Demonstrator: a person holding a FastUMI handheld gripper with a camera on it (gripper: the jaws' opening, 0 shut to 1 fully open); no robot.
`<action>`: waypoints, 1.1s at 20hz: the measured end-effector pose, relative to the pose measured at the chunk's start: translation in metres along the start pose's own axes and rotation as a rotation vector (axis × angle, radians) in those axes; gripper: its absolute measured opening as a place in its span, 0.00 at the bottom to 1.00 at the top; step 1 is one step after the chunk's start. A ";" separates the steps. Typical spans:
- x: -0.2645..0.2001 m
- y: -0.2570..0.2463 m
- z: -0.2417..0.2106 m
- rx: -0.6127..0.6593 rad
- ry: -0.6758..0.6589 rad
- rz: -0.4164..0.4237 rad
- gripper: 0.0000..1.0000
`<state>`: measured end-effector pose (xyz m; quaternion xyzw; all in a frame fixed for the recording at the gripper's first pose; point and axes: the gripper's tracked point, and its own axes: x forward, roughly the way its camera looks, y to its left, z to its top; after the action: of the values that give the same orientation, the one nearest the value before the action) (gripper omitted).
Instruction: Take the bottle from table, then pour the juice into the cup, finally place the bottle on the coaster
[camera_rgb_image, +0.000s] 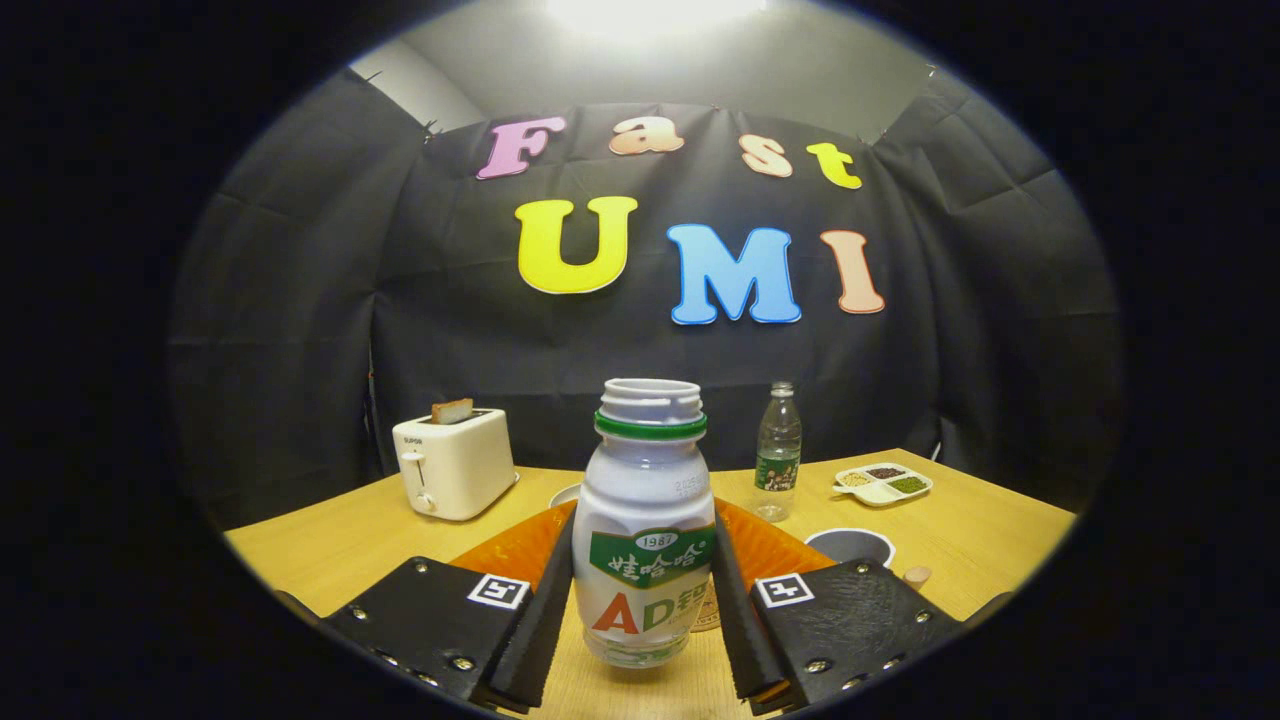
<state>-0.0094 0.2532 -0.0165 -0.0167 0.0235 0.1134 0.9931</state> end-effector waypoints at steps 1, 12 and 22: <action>0.001 -0.005 0.001 0.005 0.003 -0.012 0.68; 0.018 -0.023 -0.019 0.329 0.070 -0.011 0.67; 0.022 -0.051 -0.031 0.672 0.079 -0.021 0.66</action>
<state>0.0228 0.2070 -0.0466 0.3069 0.0977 0.0885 0.9426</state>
